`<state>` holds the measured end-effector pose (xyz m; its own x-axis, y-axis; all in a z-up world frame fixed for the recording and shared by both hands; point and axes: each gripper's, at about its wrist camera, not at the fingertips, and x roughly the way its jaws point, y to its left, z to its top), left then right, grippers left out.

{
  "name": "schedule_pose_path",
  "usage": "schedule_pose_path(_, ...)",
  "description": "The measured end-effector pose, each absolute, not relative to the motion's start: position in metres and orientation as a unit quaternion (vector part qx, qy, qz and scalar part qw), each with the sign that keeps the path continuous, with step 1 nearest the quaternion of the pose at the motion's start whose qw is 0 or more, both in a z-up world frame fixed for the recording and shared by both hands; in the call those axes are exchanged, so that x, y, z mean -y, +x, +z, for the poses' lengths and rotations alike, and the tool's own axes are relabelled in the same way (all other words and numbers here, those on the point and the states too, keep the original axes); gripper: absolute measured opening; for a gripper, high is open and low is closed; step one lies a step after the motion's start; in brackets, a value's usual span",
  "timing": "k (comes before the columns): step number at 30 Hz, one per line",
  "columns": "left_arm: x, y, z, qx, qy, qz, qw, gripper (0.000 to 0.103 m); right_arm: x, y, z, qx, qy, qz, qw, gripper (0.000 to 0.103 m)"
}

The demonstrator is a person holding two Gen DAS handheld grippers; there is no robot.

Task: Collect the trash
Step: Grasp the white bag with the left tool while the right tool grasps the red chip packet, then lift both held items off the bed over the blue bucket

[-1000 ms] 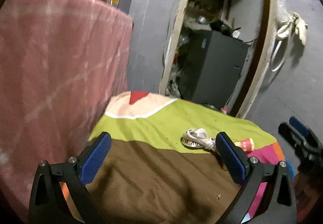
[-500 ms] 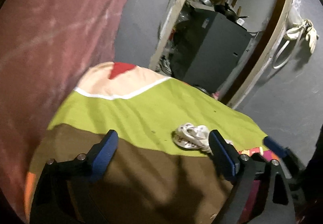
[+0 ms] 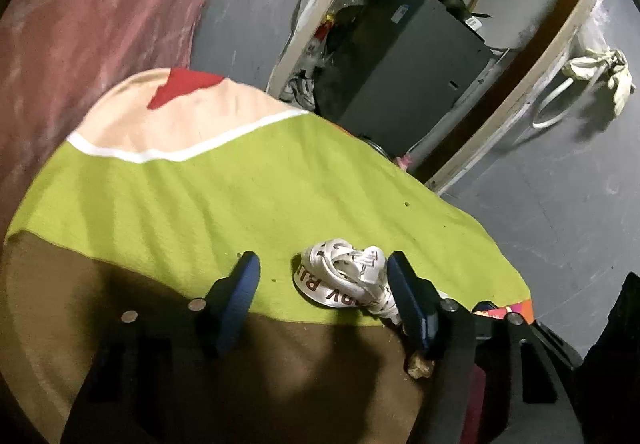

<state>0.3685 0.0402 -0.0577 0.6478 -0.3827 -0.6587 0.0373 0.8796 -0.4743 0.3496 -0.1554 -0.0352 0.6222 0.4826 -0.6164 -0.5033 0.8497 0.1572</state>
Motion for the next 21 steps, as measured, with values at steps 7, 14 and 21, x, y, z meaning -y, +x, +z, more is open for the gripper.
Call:
schedule_pose_path(7, -0.042, 0.380, -0.057, -0.413, -0.220, -0.133, 0.874, 0.029, 0.164, 0.345, -0.032, -0.326, -0.008, 0.268, 0.907, 0.015)
schedule_pose_path(14, -0.041, 0.372, -0.048, -0.402, -0.223, -0.145, 0.876, 0.014, 0.174, 0.338, -0.027, -0.309, 0.009, 0.267, 0.913, 0.010)
schedule_pose_path(21, -0.042, 0.341, -0.022, -0.348, -0.226, -0.146, 0.898, 0.010, 0.182, 0.324, -0.014, -0.275, 0.016, 0.275, 0.921, 0.005)
